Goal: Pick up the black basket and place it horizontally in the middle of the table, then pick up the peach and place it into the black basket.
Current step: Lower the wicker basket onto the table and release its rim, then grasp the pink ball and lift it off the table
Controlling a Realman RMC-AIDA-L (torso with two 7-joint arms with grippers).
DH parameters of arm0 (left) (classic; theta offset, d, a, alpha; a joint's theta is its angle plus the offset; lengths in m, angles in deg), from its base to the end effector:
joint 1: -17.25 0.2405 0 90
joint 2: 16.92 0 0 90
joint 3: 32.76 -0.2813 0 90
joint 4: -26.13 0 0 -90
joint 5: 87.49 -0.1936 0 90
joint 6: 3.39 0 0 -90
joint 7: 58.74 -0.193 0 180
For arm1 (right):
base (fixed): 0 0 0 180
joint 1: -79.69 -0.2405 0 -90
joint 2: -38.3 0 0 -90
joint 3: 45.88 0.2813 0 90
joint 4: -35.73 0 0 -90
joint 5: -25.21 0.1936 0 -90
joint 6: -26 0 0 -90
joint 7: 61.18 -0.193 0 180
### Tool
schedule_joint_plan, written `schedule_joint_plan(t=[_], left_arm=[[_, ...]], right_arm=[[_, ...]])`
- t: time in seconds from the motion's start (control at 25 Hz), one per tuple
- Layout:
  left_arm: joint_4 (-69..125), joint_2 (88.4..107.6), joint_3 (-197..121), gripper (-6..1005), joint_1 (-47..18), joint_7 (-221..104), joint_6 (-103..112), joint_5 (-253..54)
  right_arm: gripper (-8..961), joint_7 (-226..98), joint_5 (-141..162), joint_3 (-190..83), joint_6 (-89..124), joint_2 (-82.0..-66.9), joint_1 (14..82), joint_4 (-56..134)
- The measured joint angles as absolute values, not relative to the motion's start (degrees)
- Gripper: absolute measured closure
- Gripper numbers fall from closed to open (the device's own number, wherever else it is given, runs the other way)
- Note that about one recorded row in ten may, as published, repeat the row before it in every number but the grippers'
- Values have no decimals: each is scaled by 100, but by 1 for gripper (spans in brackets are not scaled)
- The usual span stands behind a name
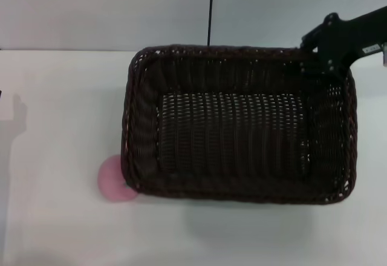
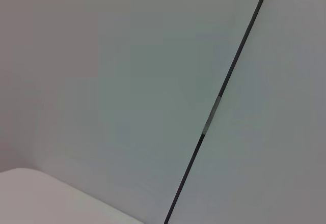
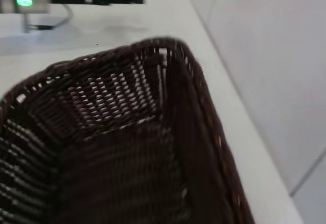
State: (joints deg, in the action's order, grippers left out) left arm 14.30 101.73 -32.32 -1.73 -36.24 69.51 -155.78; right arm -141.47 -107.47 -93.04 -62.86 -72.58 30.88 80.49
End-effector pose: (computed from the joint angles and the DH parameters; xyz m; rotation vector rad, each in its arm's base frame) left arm -0.4003 0.3188 -0.0038 -1.2179 -0.9484 -0.8301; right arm 0.2009 0.4274 -0.0104 -2.9204 -0.0139 0.0236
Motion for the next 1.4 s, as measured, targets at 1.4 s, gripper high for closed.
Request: schedule_joint_plan(t=[1.4], left_arm=[[5000,9666,-7240,358,477,480,8760,-18444]], right_arm=[[448,-10900,-4719,-5943,-4724,-7893,6097,5551]])
